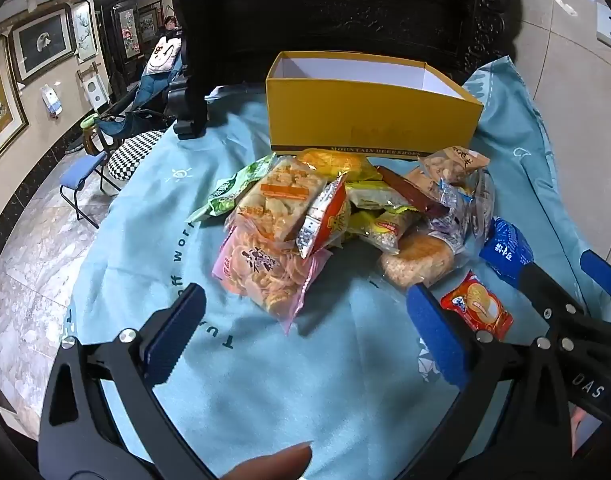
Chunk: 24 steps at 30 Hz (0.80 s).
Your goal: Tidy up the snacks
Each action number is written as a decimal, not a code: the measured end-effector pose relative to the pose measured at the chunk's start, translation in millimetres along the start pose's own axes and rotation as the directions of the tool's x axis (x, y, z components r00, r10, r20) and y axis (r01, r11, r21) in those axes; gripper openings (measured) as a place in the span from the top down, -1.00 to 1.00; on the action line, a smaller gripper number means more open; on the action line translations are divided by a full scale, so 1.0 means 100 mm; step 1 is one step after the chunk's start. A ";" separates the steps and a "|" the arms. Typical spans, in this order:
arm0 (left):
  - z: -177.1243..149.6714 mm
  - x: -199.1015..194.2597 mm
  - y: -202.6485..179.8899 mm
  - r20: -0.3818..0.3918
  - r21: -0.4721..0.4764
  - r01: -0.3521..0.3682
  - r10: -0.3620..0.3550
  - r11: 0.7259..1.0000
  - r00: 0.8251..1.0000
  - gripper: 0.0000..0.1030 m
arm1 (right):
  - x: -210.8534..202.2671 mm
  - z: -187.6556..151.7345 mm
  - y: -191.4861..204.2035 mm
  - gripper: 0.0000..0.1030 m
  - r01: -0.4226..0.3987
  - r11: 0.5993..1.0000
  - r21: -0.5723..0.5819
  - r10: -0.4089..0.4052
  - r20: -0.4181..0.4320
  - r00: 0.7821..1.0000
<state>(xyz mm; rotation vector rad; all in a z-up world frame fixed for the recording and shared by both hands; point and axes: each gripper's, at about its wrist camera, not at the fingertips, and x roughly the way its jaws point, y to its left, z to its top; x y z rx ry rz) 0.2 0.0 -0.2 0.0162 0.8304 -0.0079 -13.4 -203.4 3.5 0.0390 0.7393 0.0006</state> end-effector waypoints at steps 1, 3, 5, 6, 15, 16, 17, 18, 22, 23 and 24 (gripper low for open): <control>0.00 0.00 0.00 0.002 0.000 0.001 -0.001 1.000 1.000 -0.96 | 0.00 0.00 0.01 -0.97 -0.001 1.000 0.000 0.001 0.001 1.000; -0.01 0.00 0.00 0.004 -0.001 0.001 -0.001 1.000 1.000 -0.96 | 0.00 0.01 0.01 -0.97 -0.004 1.000 0.004 0.004 -0.006 1.000; -0.01 0.00 0.00 -0.001 -0.002 0.002 -0.002 1.000 1.000 -0.96 | 0.03 0.00 -0.01 -0.97 -0.005 1.000 0.006 0.005 -0.006 1.000; -0.01 0.00 0.00 -0.001 -0.002 0.002 -0.002 1.000 1.000 -0.96 | 0.03 0.00 -0.02 -0.97 -0.005 1.000 0.005 0.005 -0.006 1.000; -0.06 0.06 -0.01 -0.012 -0.010 0.004 -0.004 1.000 1.000 -0.96 | 0.04 -0.01 -0.01 -0.97 0.004 1.000 0.002 -0.004 -0.013 1.000; -0.06 0.06 -0.01 -0.015 -0.008 0.003 -0.003 1.000 1.000 -0.96 | 0.05 0.00 -0.01 -0.97 0.006 1.000 -0.001 -0.006 -0.015 1.000; -0.03 0.07 0.00 -0.021 -0.011 0.006 -0.007 1.000 1.000 -0.96 | 0.05 -0.01 -0.01 -0.97 0.005 1.000 0.001 -0.005 -0.015 1.000; -0.02 0.07 0.01 -0.020 -0.012 0.008 -0.008 1.000 1.000 -0.96 | 0.05 -0.01 -0.01 -0.97 0.004 1.000 0.001 -0.004 -0.015 1.000; -0.02 0.07 0.00 -0.022 -0.010 0.008 -0.008 1.000 1.000 -0.96 | 0.05 0.00 -0.01 -0.97 0.007 1.000 -0.001 -0.007 -0.016 1.000; -0.02 0.07 0.00 -0.021 -0.009 0.007 -0.007 1.000 1.000 -0.96 | 0.04 0.00 -0.02 -0.97 0.006 1.000 0.000 -0.006 -0.016 1.000; -0.01 0.06 0.00 -0.020 -0.007 0.006 -0.006 1.000 1.000 -0.96 | 0.04 0.00 -0.02 -0.97 0.006 1.000 0.000 -0.006 -0.016 1.000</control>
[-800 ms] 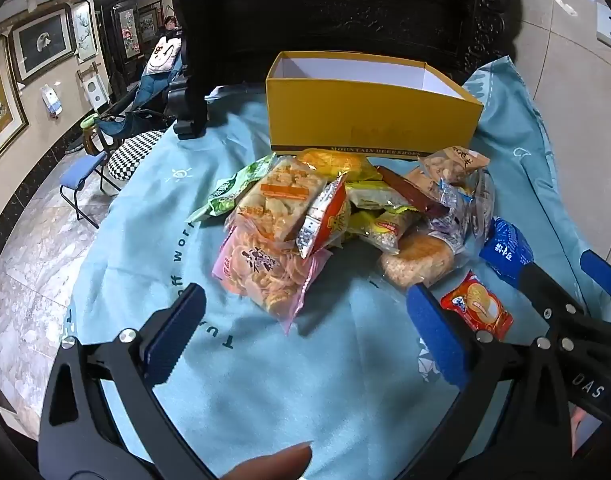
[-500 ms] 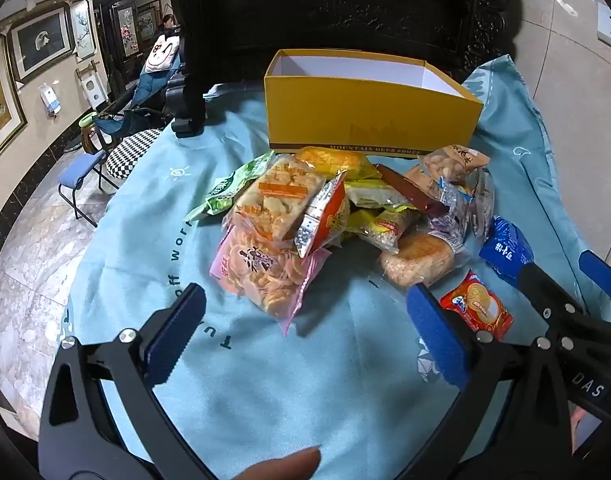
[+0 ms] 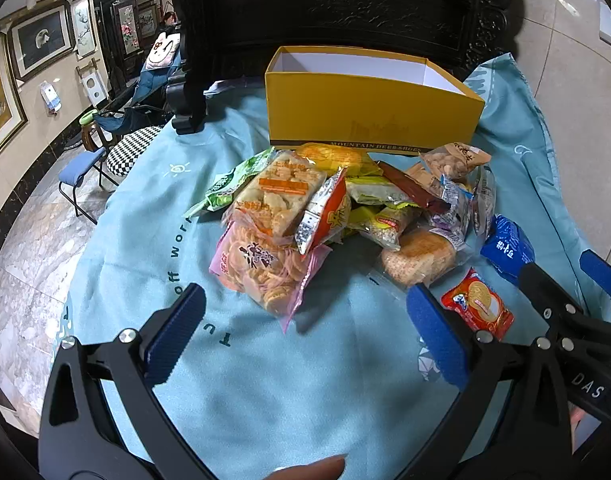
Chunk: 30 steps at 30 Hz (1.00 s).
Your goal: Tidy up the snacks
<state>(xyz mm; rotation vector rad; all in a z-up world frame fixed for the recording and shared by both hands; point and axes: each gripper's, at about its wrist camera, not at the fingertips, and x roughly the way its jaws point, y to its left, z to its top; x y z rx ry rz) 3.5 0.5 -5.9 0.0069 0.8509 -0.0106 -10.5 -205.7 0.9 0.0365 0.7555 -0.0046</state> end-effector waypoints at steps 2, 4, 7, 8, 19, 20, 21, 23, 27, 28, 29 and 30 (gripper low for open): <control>0.00 -0.01 0.00 0.002 0.003 0.000 0.000 1.000 1.000 -0.96 | -0.01 0.00 0.01 -0.97 0.001 1.000 -0.002 -0.001 0.002 1.000; 0.00 -0.01 0.00 0.001 0.003 -0.001 0.001 1.000 1.000 -0.96 | 0.00 -0.01 0.01 -0.97 0.001 1.000 -0.004 -0.001 0.003 1.000; 0.00 -0.01 -0.01 0.001 0.003 -0.001 0.001 1.000 1.000 -0.96 | 0.00 -0.01 0.01 -0.97 0.000 1.000 -0.004 0.000 0.005 1.000; 0.00 -0.01 -0.01 0.001 0.003 -0.001 0.001 1.000 1.000 -0.96 | 0.00 -0.01 0.01 -0.97 0.000 1.000 -0.004 0.000 0.005 1.000; -0.01 -0.02 0.00 -0.003 0.005 -0.003 0.003 1.000 1.000 -0.96 | 0.00 -0.02 0.01 -0.97 -0.007 1.000 -0.001 0.007 0.001 1.000; -0.01 -0.01 0.00 -0.003 0.003 -0.001 0.001 1.000 1.000 -0.96 | 0.00 -0.02 0.01 -0.97 -0.008 1.000 -0.001 0.008 0.002 1.000; -0.02 -0.02 0.00 -0.004 0.003 0.000 0.001 1.000 1.000 -0.96 | 0.00 -0.02 0.01 -0.97 -0.008 1.000 -0.001 0.008 0.002 1.000; -0.02 -0.01 0.00 -0.005 0.003 -0.002 0.002 1.000 1.000 -0.96 | 0.01 -0.02 0.01 -0.97 -0.008 1.000 0.000 0.008 0.001 1.000; -0.02 -0.01 0.00 -0.005 0.003 -0.001 0.001 1.000 1.000 -0.96 | 0.01 -0.02 0.01 -0.97 -0.008 1.000 -0.001 0.008 0.001 1.000; -0.02 -0.01 0.00 -0.005 0.003 -0.001 0.001 1.000 1.000 -0.96 | 0.01 -0.02 0.01 -0.97 -0.008 1.000 -0.001 0.008 0.000 1.000; -0.02 -0.01 0.00 -0.006 0.003 -0.001 0.001 1.000 1.000 -0.96 | 0.01 -0.02 0.01 -0.97 -0.009 1.000 0.000 0.009 0.000 1.000; -0.02 -0.01 0.00 -0.005 0.003 -0.002 0.002 1.000 1.000 -0.96 | 0.01 -0.02 0.01 -0.97 -0.009 1.000 -0.001 0.009 0.000 1.000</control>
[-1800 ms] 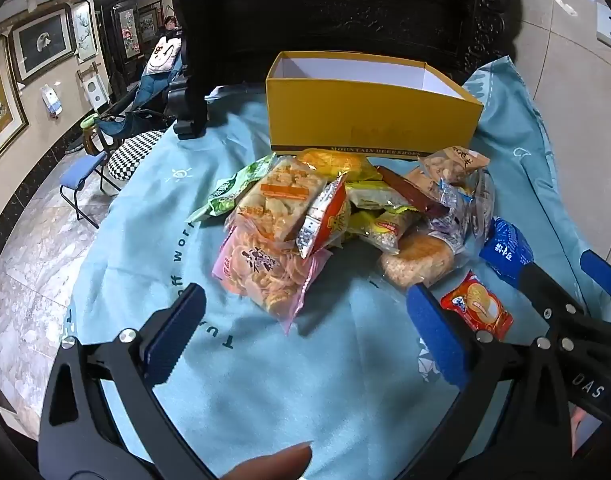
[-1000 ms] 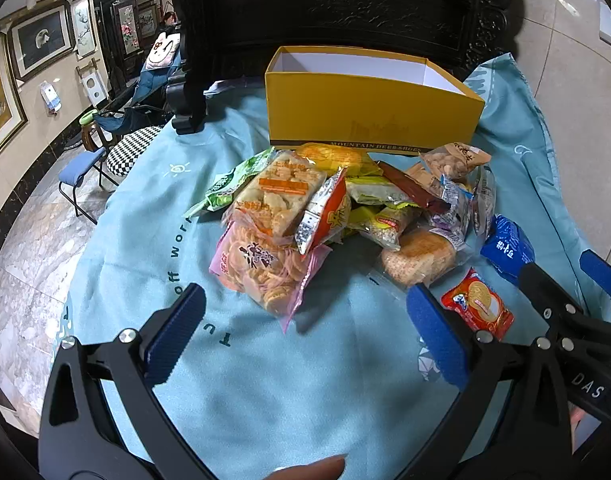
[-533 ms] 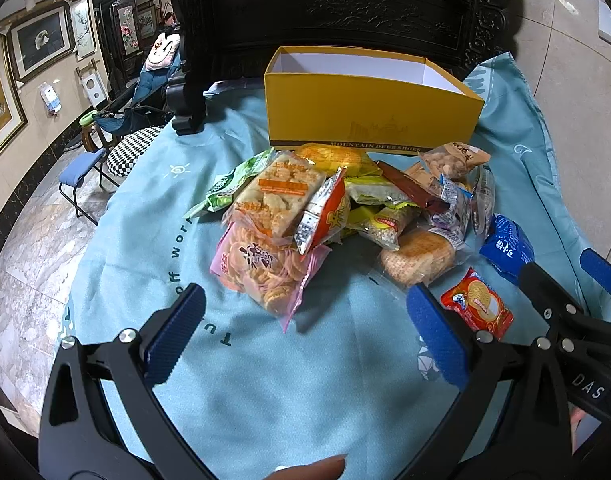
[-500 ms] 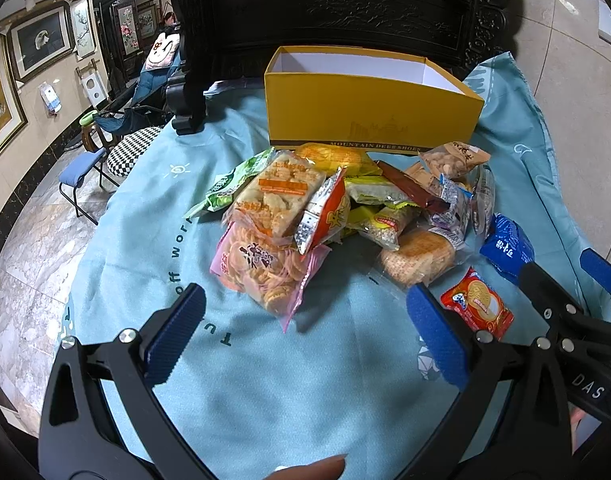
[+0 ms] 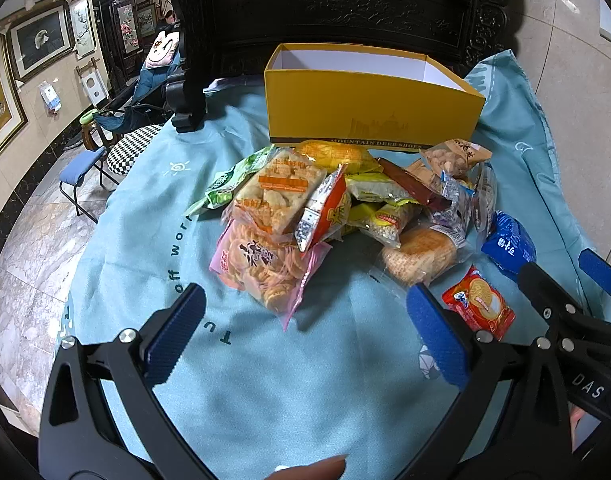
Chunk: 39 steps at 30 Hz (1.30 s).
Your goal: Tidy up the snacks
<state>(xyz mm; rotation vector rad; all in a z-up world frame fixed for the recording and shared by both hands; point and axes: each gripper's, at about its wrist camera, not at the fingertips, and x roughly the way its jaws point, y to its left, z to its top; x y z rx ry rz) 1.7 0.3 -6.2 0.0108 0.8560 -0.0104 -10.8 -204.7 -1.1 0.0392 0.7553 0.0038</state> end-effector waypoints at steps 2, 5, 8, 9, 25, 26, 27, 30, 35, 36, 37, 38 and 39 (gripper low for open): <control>0.00 0.01 0.00 -0.001 0.000 0.000 0.000 1.000 1.000 -0.96 | 0.00 0.00 0.00 -0.97 -0.001 1.000 0.001 0.001 -0.001 1.000; -0.01 0.01 0.00 -0.004 -0.001 -0.001 0.001 1.000 1.000 -0.96 | 0.01 -0.01 0.00 -0.97 -0.002 1.000 0.001 0.002 -0.001 1.000; -0.03 0.02 0.01 -0.008 -0.003 0.001 -0.001 1.000 1.000 -0.96 | 0.02 -0.01 0.00 -0.97 -0.002 1.000 0.001 0.002 -0.002 1.000; -0.03 0.03 0.01 -0.010 -0.003 0.001 -0.001 1.000 1.000 -0.96 | 0.02 -0.02 0.00 -0.97 -0.003 1.000 0.000 0.003 -0.002 1.000; -0.03 0.03 0.00 -0.011 -0.002 0.000 0.000 1.000 1.000 -0.96 | 0.03 -0.03 -0.01 -0.97 -0.006 1.000 0.003 0.006 -0.004 1.000; -0.03 0.03 0.00 -0.012 -0.003 0.000 0.000 1.000 1.000 -0.96 | 0.03 -0.03 -0.01 -0.97 -0.006 1.000 0.003 0.006 -0.004 1.000; -0.03 0.03 0.01 -0.012 -0.002 0.000 0.000 1.000 1.000 -0.96 | 0.03 -0.03 -0.01 -0.97 -0.006 1.000 0.003 0.006 -0.004 1.000; -0.03 0.03 0.01 -0.012 -0.003 0.000 0.000 1.000 1.000 -0.96 | 0.03 -0.05 -0.01 -0.97 -0.007 1.000 0.003 0.007 -0.005 1.000; -0.03 0.04 0.01 -0.013 -0.003 0.000 0.000 1.000 1.000 -0.96 | 0.03 -0.06 0.00 -0.97 -0.014 1.000 0.007 0.014 -0.010 1.000; -0.03 0.03 0.01 -0.012 -0.003 0.000 0.000 1.000 1.000 -0.96 | 0.04 -0.07 0.00 -0.97 -0.017 1.000 0.010 0.017 -0.013 1.000; -0.03 0.04 0.01 -0.012 -0.004 0.000 0.000 1.000 1.000 -0.96 | 0.05 -0.07 -0.01 -0.97 -0.020 1.000 0.013 0.020 -0.016 1.000; -0.03 0.03 0.01 -0.012 -0.002 0.001 -0.001 1.000 1.000 -0.96 | 0.05 -0.08 -0.01 -0.97 -0.024 1.000 0.018 0.024 -0.020 1.000; -0.02 0.03 0.00 -0.011 -0.002 0.000 -0.001 1.000 1.000 -0.96 | 0.05 -0.09 -0.01 -0.97 -0.027 0.999 0.023 0.028 -0.024 0.999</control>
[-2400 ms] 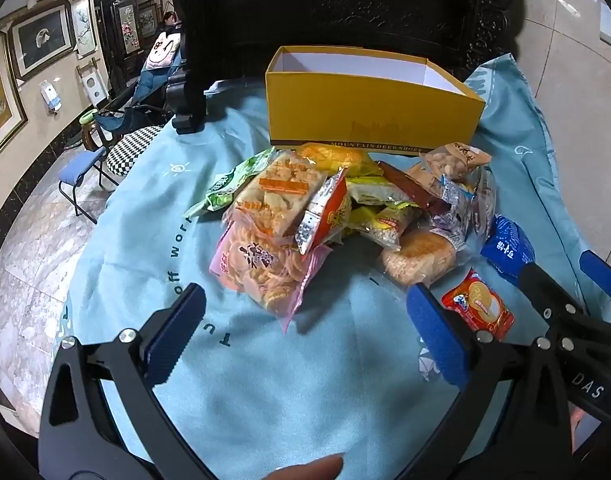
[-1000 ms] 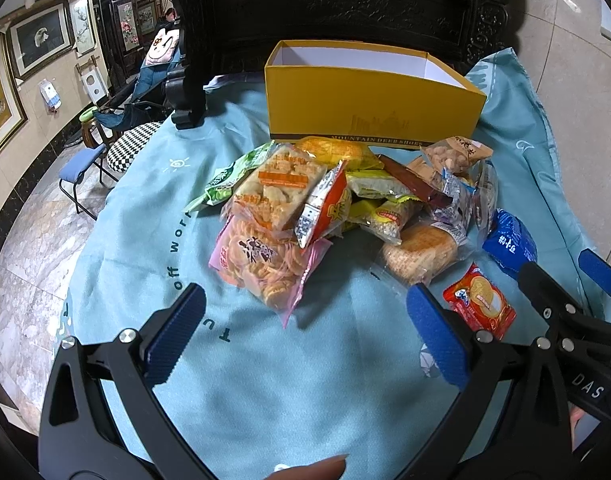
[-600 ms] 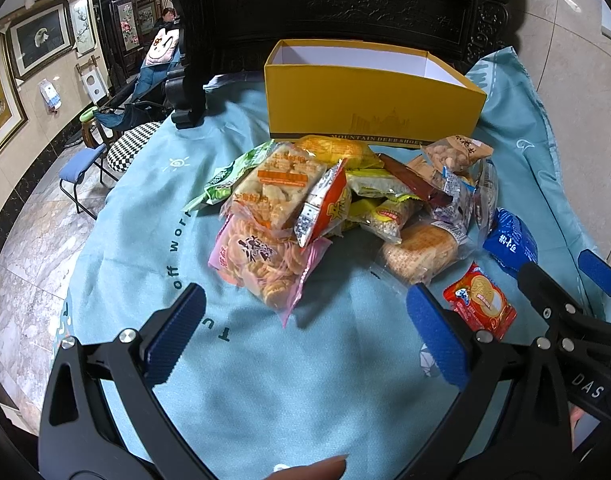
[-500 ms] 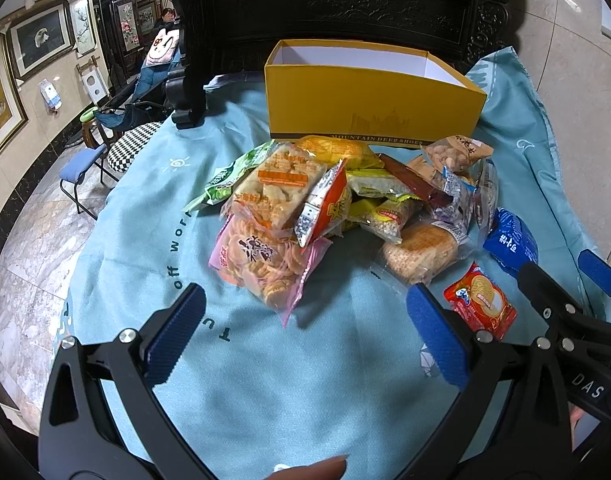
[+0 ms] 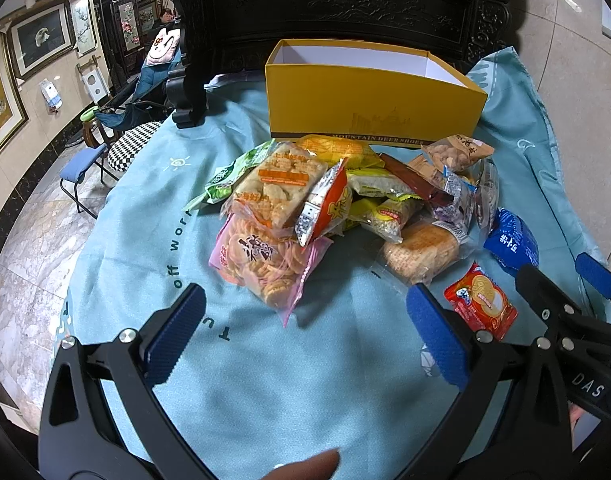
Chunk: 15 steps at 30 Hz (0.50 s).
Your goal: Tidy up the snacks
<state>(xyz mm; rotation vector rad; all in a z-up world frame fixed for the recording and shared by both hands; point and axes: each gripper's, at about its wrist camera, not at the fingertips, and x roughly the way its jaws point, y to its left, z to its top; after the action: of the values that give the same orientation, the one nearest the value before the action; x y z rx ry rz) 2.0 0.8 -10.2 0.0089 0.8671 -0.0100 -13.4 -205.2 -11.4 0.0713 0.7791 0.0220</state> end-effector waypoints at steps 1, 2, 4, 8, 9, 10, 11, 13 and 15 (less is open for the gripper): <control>0.00 0.00 0.00 0.002 -0.001 0.001 -0.001 1.000 1.000 -0.96 | 0.01 0.01 -0.01 -0.97 -0.003 1.000 0.003 0.003 -0.003 1.000; -0.01 0.00 0.01 0.003 -0.002 0.002 -0.002 1.000 1.000 -0.96 | 0.00 -0.01 0.00 -0.97 -0.005 1.000 0.005 0.005 -0.002 1.000; -0.01 0.01 0.01 0.004 -0.005 0.003 -0.003 1.000 1.000 -0.96 | 0.00 0.04 -0.03 -0.97 -0.005 1.000 0.005 0.005 -0.002 1.000; -0.01 0.03 0.00 -0.006 0.000 -0.002 0.002 1.000 1.000 -0.96 | 0.00 0.03 -0.02 -0.97 0.014 1.000 -0.007 -0.014 0.002 1.000; -0.01 0.04 -0.01 -0.011 0.002 0.000 0.000 1.000 1.000 -0.96 | 0.01 0.03 -0.02 -0.97 0.019 1.000 -0.010 -0.019 0.001 1.000; -0.01 0.06 -0.02 -0.019 0.008 0.002 -0.002 1.000 1.000 -0.96 | 0.01 0.04 -0.03 -0.97 0.023 1.000 -0.012 -0.023 0.001 1.000; -0.01 0.08 -0.03 -0.025 0.016 0.007 -0.006 1.000 1.000 -0.96 | 0.01 0.03 -0.03 -0.97 0.030 0.999 -0.018 -0.030 0.006 1.000; -0.01 0.11 -0.04 -0.031 0.029 0.026 -0.025 0.999 0.999 -0.96 | 0.01 0.04 -0.05 -0.97 0.042 0.999 -0.030 -0.041 0.022 0.999; -0.01 0.14 -0.05 -0.038 0.037 0.036 -0.034 0.999 0.999 -0.96 | 0.03 0.05 -0.09 -0.97 0.056 0.998 -0.032 -0.055 0.023 0.998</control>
<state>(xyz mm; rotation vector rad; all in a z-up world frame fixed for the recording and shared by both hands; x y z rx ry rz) 10.2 -4.0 -21.9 0.0297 0.9038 -0.0593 -8.1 -214.7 -11.0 0.0191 0.7580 -0.0185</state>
